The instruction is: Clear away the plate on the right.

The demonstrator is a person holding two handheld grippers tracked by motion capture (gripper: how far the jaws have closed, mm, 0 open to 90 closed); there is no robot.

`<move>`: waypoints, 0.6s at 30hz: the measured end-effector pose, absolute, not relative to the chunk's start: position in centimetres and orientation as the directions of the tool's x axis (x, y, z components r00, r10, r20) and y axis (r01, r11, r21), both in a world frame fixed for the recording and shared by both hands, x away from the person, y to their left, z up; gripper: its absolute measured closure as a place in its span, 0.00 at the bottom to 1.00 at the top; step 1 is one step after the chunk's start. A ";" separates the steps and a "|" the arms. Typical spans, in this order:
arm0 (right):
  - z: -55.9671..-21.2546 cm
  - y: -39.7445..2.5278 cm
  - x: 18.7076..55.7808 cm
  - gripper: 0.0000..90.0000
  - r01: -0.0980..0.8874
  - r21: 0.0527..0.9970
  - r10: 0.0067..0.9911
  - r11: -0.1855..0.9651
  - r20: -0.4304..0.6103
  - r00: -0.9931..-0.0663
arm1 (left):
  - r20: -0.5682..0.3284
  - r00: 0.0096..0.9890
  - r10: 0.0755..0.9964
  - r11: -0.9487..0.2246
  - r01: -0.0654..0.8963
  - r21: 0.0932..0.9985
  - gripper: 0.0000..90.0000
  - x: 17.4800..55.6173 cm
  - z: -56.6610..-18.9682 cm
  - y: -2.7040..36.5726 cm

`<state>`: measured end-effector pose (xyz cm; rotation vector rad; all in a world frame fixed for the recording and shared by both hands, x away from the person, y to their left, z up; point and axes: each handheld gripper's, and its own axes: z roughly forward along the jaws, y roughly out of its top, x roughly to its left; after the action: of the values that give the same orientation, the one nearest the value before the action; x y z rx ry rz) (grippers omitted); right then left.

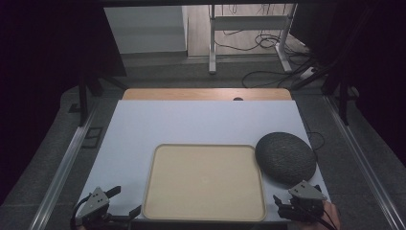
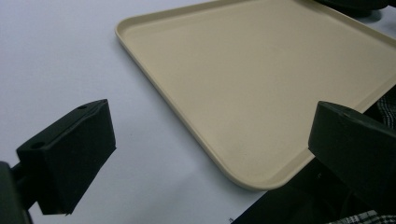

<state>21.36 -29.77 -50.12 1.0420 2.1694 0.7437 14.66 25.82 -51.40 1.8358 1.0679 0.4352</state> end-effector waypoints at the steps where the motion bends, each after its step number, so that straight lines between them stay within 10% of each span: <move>1: -50.1 -29.7 21.4 0.16 0.469 0.694 0.812 0.546 -0.299 -0.502 | -0.142 0.558 0.818 -0.183 0.485 0.855 0.00 14.7 -51.4 25.8; 18: -50.4 -28.3 21.8 0.35 0.379 0.515 0.639 0.769 -0.584 -0.501 | -0.133 0.560 0.818 -0.190 0.481 0.856 0.01 14.6 -51.4 25.8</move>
<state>21.85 -28.28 -50.44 0.7565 2.1534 0.4102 14.64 25.75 -51.37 1.8403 1.0625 0.4435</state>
